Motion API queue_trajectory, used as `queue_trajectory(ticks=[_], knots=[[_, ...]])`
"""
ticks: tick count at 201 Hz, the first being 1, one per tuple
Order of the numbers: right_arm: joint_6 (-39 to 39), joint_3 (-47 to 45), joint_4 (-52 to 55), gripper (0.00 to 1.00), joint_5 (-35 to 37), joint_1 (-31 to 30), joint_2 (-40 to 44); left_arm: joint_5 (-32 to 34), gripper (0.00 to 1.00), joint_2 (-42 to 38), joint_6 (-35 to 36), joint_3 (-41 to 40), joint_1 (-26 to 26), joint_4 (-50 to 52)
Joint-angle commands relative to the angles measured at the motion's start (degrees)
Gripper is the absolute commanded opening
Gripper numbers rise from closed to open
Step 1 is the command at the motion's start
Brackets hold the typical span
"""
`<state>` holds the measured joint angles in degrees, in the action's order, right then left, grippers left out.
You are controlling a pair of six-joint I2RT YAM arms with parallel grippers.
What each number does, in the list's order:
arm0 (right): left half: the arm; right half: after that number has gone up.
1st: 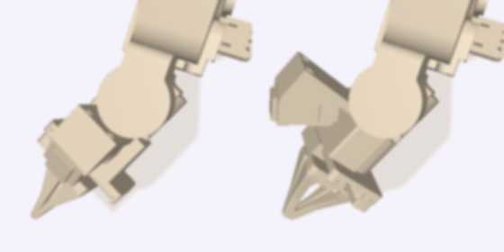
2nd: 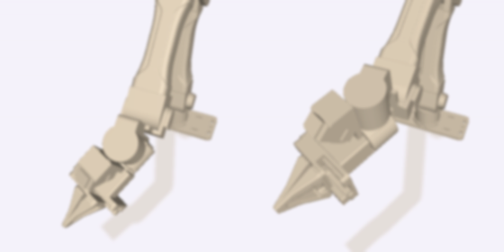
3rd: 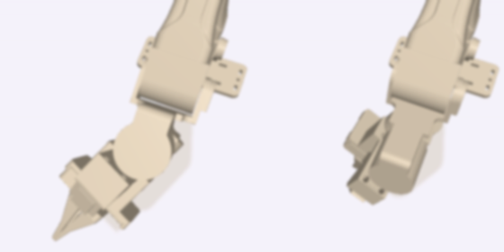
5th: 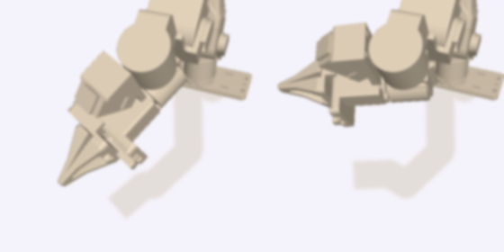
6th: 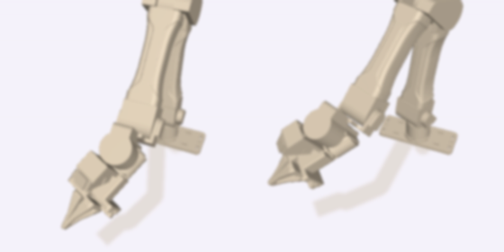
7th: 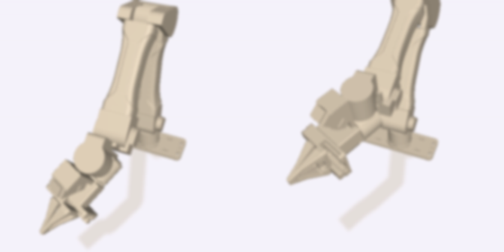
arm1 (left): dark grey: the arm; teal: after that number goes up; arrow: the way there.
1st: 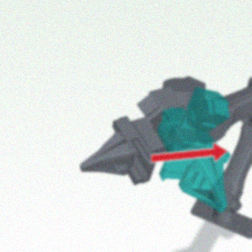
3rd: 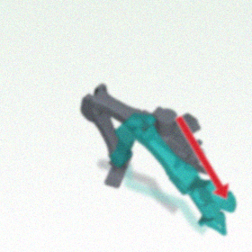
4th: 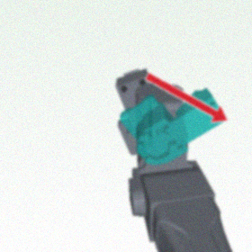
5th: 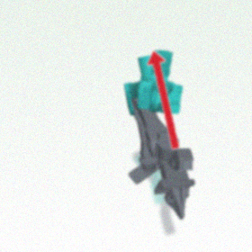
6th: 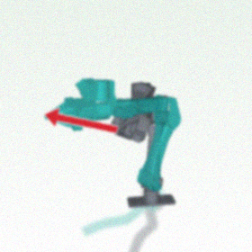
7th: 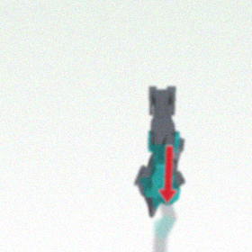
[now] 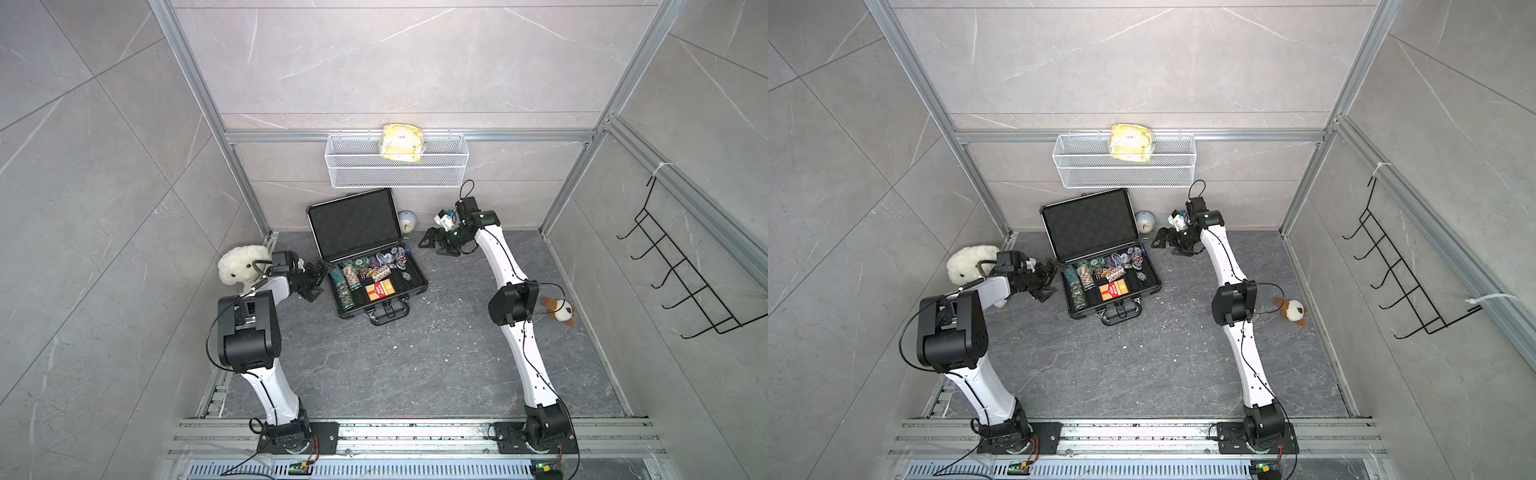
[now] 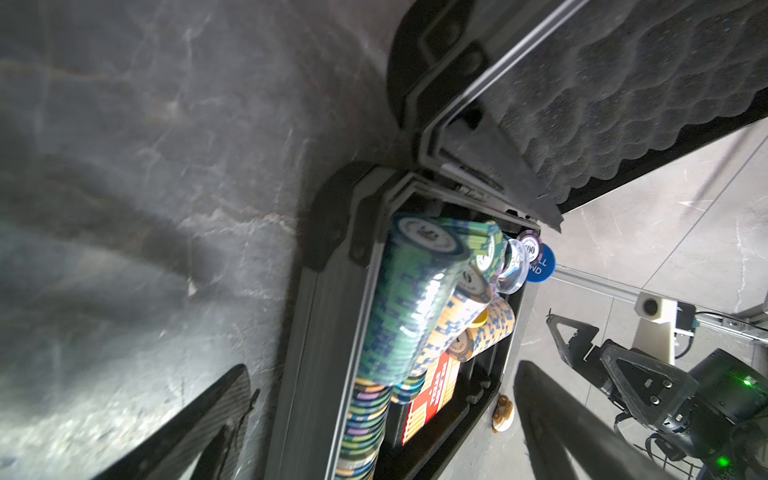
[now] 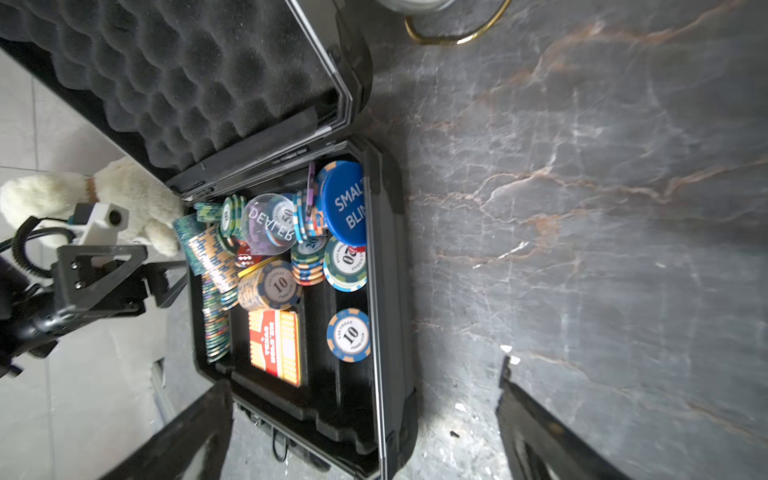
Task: Open the poker set cases
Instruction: Adjust the poker set case at the center of the board.
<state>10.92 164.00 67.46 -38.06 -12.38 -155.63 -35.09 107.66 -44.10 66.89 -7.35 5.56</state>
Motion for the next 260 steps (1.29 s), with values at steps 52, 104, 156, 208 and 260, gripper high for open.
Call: queue_trajectory(ticks=[52,104,156,208,260], knots=[[4.7,-48.8,-25.9,1.00,-2.2,1.0,36.5,6.1,1.00,-2.7,9.8,5.3,3.1,10.6],[8.2,-88.4,-55.2,1.00,11.2,0.6,57.9,10.9,1.00,-3.8,12.9,4.8,6.7,13.8],[8.8,-117.1,-90.1,1.00,26.3,-3.2,66.0,16.6,0.99,-7.3,13.3,-0.3,7.4,12.3],[0.8,-122.8,-81.4,1.00,35.5,-6.7,73.2,40.5,1.00,-21.0,15.9,-9.5,16.0,14.3],[2.6,-118.6,-80.3,1.00,30.4,-6.0,68.2,38.2,0.99,-25.9,18.4,-17.9,18.7,1.6]])
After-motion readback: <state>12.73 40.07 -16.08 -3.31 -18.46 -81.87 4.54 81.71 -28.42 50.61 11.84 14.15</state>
